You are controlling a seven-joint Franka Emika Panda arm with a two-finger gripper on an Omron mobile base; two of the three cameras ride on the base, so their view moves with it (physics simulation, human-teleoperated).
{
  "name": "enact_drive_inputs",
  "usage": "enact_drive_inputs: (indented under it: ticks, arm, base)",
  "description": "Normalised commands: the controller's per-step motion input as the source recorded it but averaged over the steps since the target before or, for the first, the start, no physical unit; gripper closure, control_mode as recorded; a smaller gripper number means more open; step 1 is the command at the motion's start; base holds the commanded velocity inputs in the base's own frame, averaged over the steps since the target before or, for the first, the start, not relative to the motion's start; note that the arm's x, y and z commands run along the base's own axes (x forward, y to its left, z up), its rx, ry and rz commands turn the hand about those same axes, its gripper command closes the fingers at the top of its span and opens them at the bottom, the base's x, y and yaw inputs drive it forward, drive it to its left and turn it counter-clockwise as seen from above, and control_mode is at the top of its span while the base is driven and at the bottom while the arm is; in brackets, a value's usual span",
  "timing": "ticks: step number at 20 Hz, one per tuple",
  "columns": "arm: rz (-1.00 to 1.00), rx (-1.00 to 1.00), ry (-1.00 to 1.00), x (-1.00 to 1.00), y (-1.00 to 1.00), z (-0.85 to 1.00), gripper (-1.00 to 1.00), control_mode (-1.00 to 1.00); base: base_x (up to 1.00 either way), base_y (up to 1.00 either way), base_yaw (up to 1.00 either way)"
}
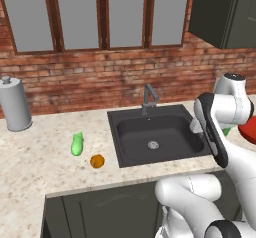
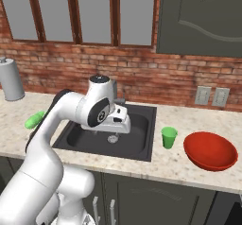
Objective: Remove the corn and orange from the sink. Then move the bowl and cup from the counter to the sink for washing.
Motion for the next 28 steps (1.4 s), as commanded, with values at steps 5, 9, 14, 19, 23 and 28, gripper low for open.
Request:
enact_drive_inputs:
  ticks: [5, 9, 14, 19, 23, 28]
  arm:
    - [0.00, -0.01, 0.00, 0.18, -0.28, 0.01, -1.00, -1.00]
    - [0.00, 0.00, 0.00, 0.23, -0.29, 0.00, -1.00, -1.00]
    - [0.00, 0.00, 0.00, 0.20, -0.33, 0.00, -1.00, -1.00]
    - [0.02, 0.00, 0.00, 0.20, -0.35, 0.00, -1.00, -1.00]
    - [0.03, 0.00, 0.00, 0.26, -0.28, 0.00, -1.00, -1.00]
    - [0.03, 0.00, 0.00, 0.28, -0.27, 0.00, -1.00, -1.00]
  base:
    - [0.00, 0.00, 0.00]
    - [0.00, 0.00, 0.00]
    - [0.00, 0.00, 0.00]
    - [0.00, 0.00, 0.00]
    - [0.00, 0.00, 0.00]
    - [0.00, 0.00, 0.00]
